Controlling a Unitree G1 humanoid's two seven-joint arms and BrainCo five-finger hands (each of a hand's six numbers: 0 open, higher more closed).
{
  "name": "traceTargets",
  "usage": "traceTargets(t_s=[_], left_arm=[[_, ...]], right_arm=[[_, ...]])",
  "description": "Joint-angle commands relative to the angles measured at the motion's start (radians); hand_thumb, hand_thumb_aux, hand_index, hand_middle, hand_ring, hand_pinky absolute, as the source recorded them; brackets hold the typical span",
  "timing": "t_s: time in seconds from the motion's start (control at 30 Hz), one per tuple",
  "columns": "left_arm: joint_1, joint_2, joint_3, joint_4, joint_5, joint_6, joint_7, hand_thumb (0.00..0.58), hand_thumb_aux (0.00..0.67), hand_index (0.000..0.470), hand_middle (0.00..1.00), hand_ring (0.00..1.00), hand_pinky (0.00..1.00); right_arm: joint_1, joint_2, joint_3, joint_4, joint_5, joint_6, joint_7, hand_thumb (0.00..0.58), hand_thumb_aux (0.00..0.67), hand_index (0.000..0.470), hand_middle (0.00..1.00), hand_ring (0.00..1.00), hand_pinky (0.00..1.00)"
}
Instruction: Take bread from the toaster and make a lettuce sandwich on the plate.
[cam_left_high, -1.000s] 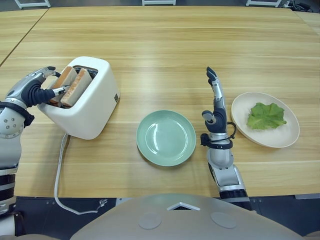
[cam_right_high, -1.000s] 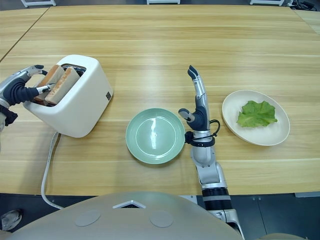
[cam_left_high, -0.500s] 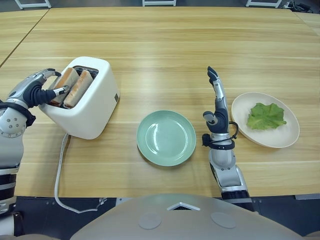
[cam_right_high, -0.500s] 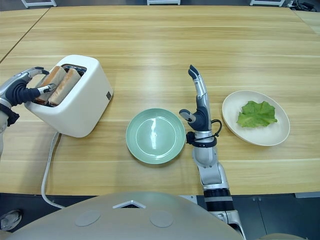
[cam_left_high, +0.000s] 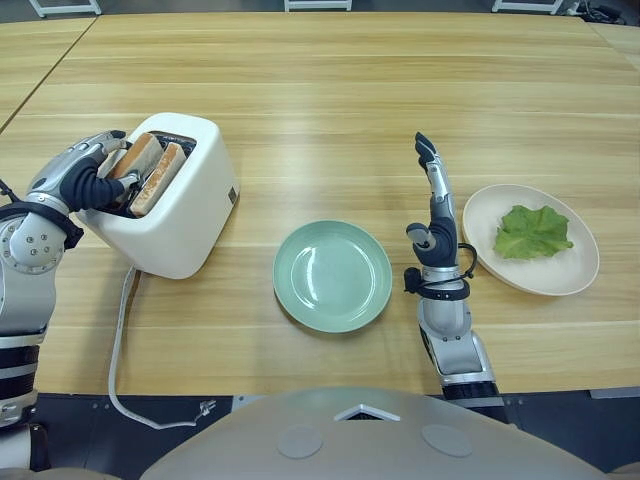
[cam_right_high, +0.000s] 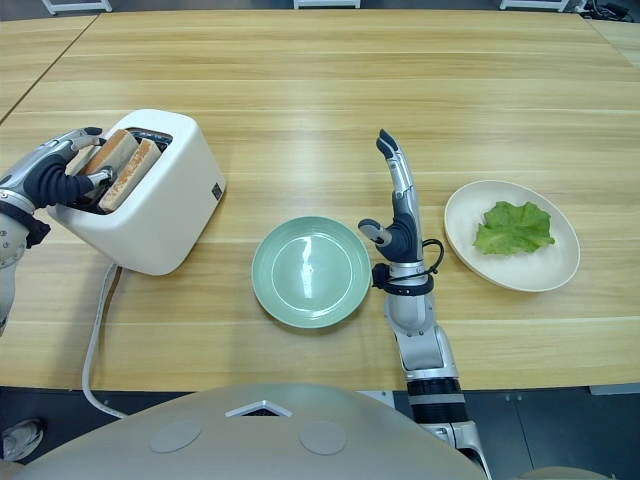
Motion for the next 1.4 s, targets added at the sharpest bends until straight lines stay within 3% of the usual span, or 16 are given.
traceTargets(t_s=[0.03,0.37,0.57,0.6,0.63,0.67,0.73,0.8,0.83,0.87,0.9,0.93,1.0,1.03,1.4], left_arm=[[-0.045,0.020,0.025,-0.043,0.012,-0.018,0.024,0.580,0.670,0.470,0.00,0.00,0.00],[-0.080,0.029,0.050,-0.038,0.000,-0.031,0.028,0.580,0.670,0.470,0.00,0.00,0.00],[-0.032,0.029,0.015,-0.007,-0.001,-0.025,-0.024,0.580,0.652,0.457,0.00,0.00,0.00],[-0.025,0.032,0.011,-0.002,0.006,-0.020,-0.031,0.458,0.363,0.254,0.00,0.00,0.00],[-0.022,0.036,0.008,0.002,0.013,-0.018,-0.034,0.410,0.307,0.216,0.00,0.00,0.00],[-0.020,0.038,0.007,0.005,0.016,-0.016,-0.034,0.083,0.050,0.035,0.00,0.00,0.00],[-0.013,0.045,0.003,0.013,0.026,-0.015,-0.036,0.023,0.013,0.009,0.00,0.00,0.00],[-0.001,0.052,-0.005,0.021,0.042,-0.013,-0.039,0.058,0.034,0.024,0.00,0.00,0.00],[0.004,0.053,-0.006,0.021,0.047,-0.012,-0.040,0.152,0.095,0.066,0.00,0.00,0.00],[0.008,0.054,-0.005,0.020,0.050,-0.012,-0.041,0.265,0.176,0.123,0.00,0.00,0.00],[0.010,0.055,-0.005,0.018,0.052,-0.011,-0.042,0.462,0.368,0.258,0.00,0.00,0.00],[0.010,0.057,-0.004,0.017,0.054,-0.010,-0.042,0.489,0.405,0.284,0.00,0.00,0.00],[0.010,0.059,-0.004,0.016,0.056,-0.010,-0.043,0.562,0.552,0.387,0.00,0.00,0.00],[0.010,0.060,-0.004,0.013,0.056,-0.009,-0.043,0.580,0.670,0.470,0.00,0.00,0.00],[-0.061,0.045,0.022,-0.054,0.041,-0.048,0.028,0.580,0.670,0.470,0.00,0.00,0.00]], right_arm=[[0.007,0.006,0.005,-0.006,0.008,0.010,-0.001,0.000,0.000,0.000,0.00,0.00,0.00],[0.009,0.013,0.009,0.001,0.003,0.010,-0.008,0.000,0.000,0.000,0.00,0.00,0.00],[0.019,0.011,0.010,-0.002,0.004,0.010,-0.007,0.000,0.000,0.000,0.00,0.00,0.00],[0.022,0.010,0.009,-0.004,0.005,0.010,-0.006,0.000,0.000,0.000,0.00,0.00,0.00],[0.025,0.010,0.008,-0.007,0.005,0.011,-0.005,0.000,0.000,0.000,0.00,0.00,0.00],[0.027,0.010,0.008,-0.008,0.005,0.012,-0.005,0.000,0.000,0.000,0.00,0.00,0.00],[0.029,0.009,0.009,-0.012,0.006,0.013,-0.003,0.000,0.000,0.000,0.00,0.00,0.00],[0.033,0.009,0.009,-0.016,0.006,0.014,0.000,0.000,0.000,0.000,0.00,0.00,0.00],[0.034,0.008,0.010,-0.018,0.007,0.015,0.001,0.000,0.000,0.000,0.00,0.00,0.00],[0.036,0.008,0.009,-0.020,0.007,0.016,0.002,0.000,0.000,0.000,0.00,0.00,0.00],[0.038,0.007,0.009,-0.022,0.008,0.016,0.003,0.000,0.000,0.000,0.00,0.00,0.00],[0.040,0.007,0.009,-0.023,0.008,0.017,0.003,0.000,0.000,0.000,0.00,0.00,0.00],[0.043,0.007,0.009,-0.026,0.008,0.018,0.004,0.000,0.000,0.000,0.00,0.00,0.00],[0.045,0.007,0.009,-0.028,0.008,0.019,0.005,0.000,0.000,0.000,0.00,0.00,0.00],[0.049,0.009,0.007,-0.037,0.011,0.023,0.012,0.000,0.000,0.000,0.00,0.00,0.00]])
